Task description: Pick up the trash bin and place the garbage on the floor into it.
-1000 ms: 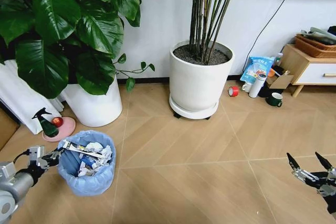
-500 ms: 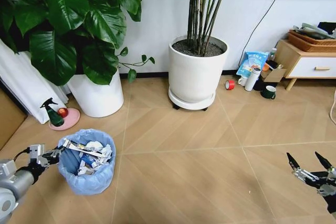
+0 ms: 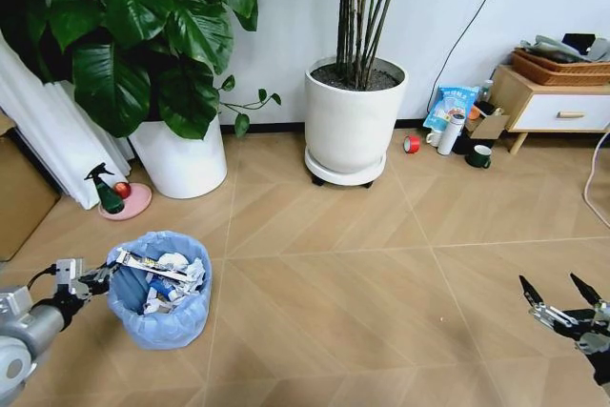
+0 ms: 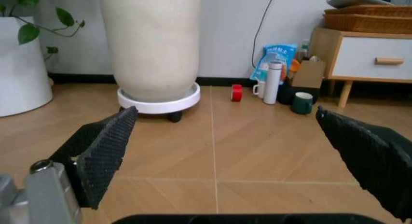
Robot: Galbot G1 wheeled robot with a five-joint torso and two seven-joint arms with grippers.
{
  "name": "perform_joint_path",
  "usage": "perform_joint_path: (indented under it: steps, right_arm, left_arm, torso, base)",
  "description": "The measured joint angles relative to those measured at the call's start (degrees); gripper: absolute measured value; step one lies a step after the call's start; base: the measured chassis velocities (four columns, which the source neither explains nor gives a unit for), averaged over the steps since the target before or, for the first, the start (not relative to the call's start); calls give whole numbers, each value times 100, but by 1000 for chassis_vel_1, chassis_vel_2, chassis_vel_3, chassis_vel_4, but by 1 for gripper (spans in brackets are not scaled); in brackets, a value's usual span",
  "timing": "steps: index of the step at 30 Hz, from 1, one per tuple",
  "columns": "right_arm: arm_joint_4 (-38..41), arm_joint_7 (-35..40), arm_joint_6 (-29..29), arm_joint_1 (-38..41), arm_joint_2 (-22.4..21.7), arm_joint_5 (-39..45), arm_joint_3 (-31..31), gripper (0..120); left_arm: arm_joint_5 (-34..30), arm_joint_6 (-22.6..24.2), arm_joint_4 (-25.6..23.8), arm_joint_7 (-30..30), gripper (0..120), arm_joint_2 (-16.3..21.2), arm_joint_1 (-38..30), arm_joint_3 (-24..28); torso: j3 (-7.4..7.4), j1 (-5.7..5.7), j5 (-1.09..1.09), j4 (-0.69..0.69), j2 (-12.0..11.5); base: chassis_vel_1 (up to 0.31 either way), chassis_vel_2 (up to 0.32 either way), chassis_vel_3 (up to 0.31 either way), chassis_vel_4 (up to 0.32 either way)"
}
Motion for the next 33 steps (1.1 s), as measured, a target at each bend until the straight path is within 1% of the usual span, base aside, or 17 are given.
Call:
perform_joint_path:
  steps: [4, 11, 12, 17, 23, 30, 31, 33]
  right_arm:
    - [-32, -21, 0, 3, -31, -1, 0, 100]
    - [-71, -35, 0, 35, -44, -10, -17, 100]
    - [-79, -40, 0, 43, -44, -17, -24, 100]
    - [-104, -45, 0, 57, -47, -25, -32, 100]
    - [-153, -73, 0, 82, -86, -26, -41, 100]
    - [-157, -93, 1, 86, -88, -35, -45, 100]
    - [-157, -103, 1, 86, -88, -42, -45, 100]
    - [-159, -114, 2, 85, -87, -50, -47, 100]
  left_arm:
    - [0, 5, 18, -16, 0, 0, -75, 57]
    - [-11, 22, 38, -46, 0, 4, -184, 140]
    - [-12, 25, 44, -52, 0, 3, -201, 160]
    - [-12, 28, 56, -60, 0, 3, -239, 195]
    - [-19, 35, 92, -71, 0, 9, -332, 272]
    - [-22, 39, 95, -78, 0, 7, -351, 293]
    - [-23, 39, 96, -79, 0, 6, -351, 294]
    - [-24, 39, 96, -79, 0, 5, -352, 294]
  torso:
    - [0, 0, 1, -4, 0]
    - [0, 0, 1, -2, 0]
    - [0, 0, 0, 0, 0]
    - [0, 0, 1, 0, 0]
    - [0, 0, 1, -4, 0]
    - [0, 0, 0, 1, 0]
    - [0, 0, -2, 1, 0]
    - [0, 0, 2, -1, 0]
  base:
    - [130, -136, -149, 104]
    - [127, -126, -129, 129]
    - [127, -118, -107, 139]
    - [127, -115, -124, 116]
    - [105, -104, -116, 97]
    - [108, -109, -107, 124]
    - [110, -100, -102, 116]
    - [89, -100, -120, 99]
